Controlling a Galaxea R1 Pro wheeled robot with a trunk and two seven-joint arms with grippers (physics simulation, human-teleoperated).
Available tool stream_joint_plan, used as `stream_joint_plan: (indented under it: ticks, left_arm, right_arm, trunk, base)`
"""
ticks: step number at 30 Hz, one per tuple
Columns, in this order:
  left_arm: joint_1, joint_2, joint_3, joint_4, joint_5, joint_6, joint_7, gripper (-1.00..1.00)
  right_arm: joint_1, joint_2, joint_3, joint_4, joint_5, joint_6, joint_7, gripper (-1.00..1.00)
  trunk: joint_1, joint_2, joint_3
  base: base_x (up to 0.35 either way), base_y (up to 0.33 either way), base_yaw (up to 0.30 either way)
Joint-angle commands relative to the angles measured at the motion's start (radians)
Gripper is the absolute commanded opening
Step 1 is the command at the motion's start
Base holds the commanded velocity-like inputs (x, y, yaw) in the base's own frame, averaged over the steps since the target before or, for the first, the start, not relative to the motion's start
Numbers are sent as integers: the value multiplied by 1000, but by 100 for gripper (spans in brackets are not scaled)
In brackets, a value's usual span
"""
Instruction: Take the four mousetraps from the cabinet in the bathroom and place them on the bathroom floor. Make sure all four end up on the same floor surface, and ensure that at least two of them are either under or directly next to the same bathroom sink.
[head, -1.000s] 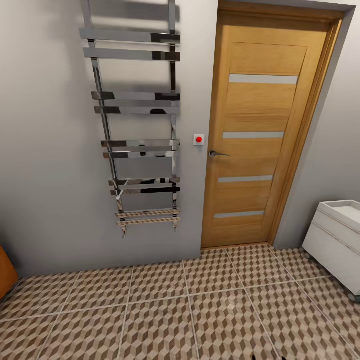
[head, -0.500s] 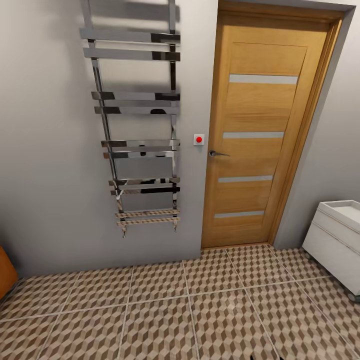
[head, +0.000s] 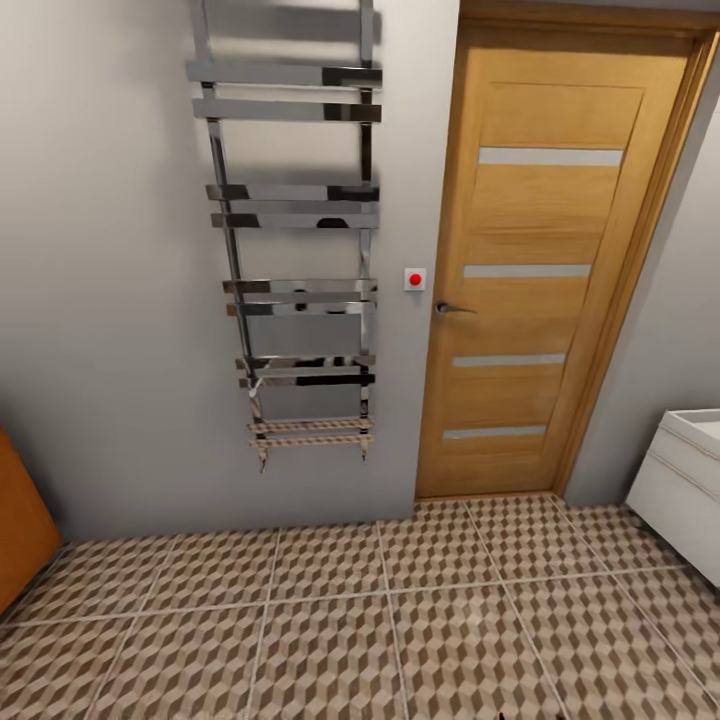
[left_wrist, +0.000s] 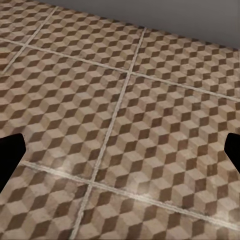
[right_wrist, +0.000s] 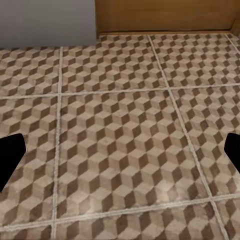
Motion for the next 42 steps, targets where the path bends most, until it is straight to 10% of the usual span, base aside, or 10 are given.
stream_joint_plan:
  ticks: [1,42]
  left_arm:
    - [-2,-1,-6,4,8,-5,1,100]
    - [-2,-12,-4,4,12,-5,3,100]
  right_arm:
    - [-2,-1,-8,4,9,-5,-1,100]
    - [-2,-1,-8,4,9,-6,-8,100]
  trunk:
    - [0,-1,-1]
    - [0,-1,-1]
  base:
    - [0,0,221]
    - [0,0,191]
